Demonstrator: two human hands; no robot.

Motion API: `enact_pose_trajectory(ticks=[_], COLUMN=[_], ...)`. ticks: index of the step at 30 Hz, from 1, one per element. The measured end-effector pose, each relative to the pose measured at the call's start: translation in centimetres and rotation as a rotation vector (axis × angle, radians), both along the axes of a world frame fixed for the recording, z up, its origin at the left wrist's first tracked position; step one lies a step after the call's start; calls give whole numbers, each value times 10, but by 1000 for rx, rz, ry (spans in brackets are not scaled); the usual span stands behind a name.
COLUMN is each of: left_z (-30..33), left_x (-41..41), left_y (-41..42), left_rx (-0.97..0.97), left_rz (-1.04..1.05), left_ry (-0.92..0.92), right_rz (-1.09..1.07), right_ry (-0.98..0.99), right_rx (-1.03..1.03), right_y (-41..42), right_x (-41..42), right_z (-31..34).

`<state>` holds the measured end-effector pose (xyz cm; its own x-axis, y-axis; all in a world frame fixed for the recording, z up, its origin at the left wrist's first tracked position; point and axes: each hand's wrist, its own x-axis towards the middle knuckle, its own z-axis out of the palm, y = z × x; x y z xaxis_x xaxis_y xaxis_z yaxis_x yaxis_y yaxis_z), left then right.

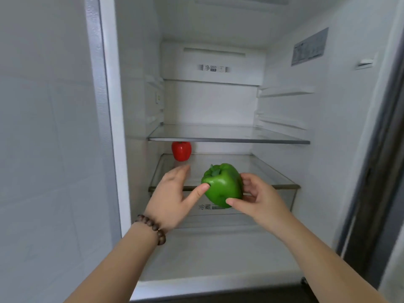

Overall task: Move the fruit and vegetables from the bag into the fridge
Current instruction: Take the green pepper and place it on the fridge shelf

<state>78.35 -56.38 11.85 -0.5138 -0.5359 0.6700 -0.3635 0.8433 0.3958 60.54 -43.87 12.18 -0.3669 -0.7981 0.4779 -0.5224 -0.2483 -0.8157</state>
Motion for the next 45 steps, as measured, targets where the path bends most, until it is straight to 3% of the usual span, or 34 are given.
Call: enact_pose_trajectory(ticks=[9, 24, 32, 45], left_z=[-32, -56, -63, -62], left_x=[-19, -21, -27, -31], left_y=[-38, -50, -50, -47], left_rx=[-116, -279, -326, -286], left_rz=[300, 347, 423, 465], left_ry=[-313, -259, -249, -262], right_rz=[-88, -21, 79, 137], right_ry=[-61, 110, -15, -56], right_rx=[6, 226, 329, 368], right_y=[-65, -161, -207, -239], right_x=[-13, -23, -21, -21], right_z=[3, 31, 33, 28])
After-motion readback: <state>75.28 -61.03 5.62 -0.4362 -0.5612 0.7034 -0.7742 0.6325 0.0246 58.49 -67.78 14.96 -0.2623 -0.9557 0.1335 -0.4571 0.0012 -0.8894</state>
